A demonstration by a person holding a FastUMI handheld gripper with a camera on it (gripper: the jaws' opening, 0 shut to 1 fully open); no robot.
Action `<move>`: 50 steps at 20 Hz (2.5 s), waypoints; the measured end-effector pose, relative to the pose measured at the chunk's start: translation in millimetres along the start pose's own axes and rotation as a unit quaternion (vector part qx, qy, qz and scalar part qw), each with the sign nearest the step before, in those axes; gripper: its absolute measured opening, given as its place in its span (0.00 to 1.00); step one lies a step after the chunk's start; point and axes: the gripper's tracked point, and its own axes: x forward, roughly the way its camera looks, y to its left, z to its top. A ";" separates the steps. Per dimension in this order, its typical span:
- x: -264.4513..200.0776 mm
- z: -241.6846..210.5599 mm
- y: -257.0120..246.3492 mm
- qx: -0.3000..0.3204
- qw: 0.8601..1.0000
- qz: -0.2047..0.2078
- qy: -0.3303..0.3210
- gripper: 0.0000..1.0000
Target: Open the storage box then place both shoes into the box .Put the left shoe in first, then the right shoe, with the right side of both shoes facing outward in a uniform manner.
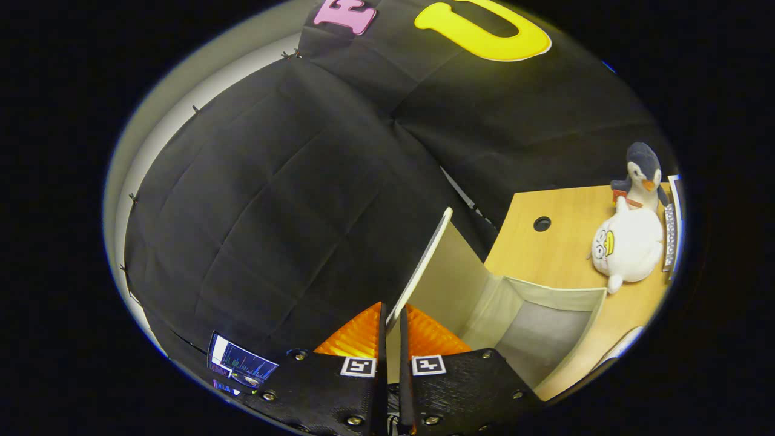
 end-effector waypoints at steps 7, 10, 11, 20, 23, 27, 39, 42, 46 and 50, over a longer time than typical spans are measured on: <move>75.5 -28.1 28.5 -0.059 0.996 -0.019 0.057 0.68; 73.6 -36.3 27.7 -0.069 0.995 -0.026 0.062 0.96; 66.4 -37.8 25.1 -0.069 0.995 -0.031 0.062 0.96; -33.4 -24.9 -35.5 -0.063 0.994 -0.091 0.021 0.96; -73.3 -25.5 -58.8 -0.062 0.991 -0.119 0.004 0.96; -124.2 -33.2 -95.3 -0.065 0.985 -0.162 -0.008 0.96; -224.5 -97.6 -208.0 -0.021 0.961 -0.277 0.021 0.96; -232.0 -127.0 -232.1 -0.008 0.954 -0.295 0.050 0.96; -234.8 -168.9 -271.6 0.024 0.943 -0.318 0.095 0.96; -240.2 -206.7 -306.7 0.047 0.929 -0.342 0.136 0.96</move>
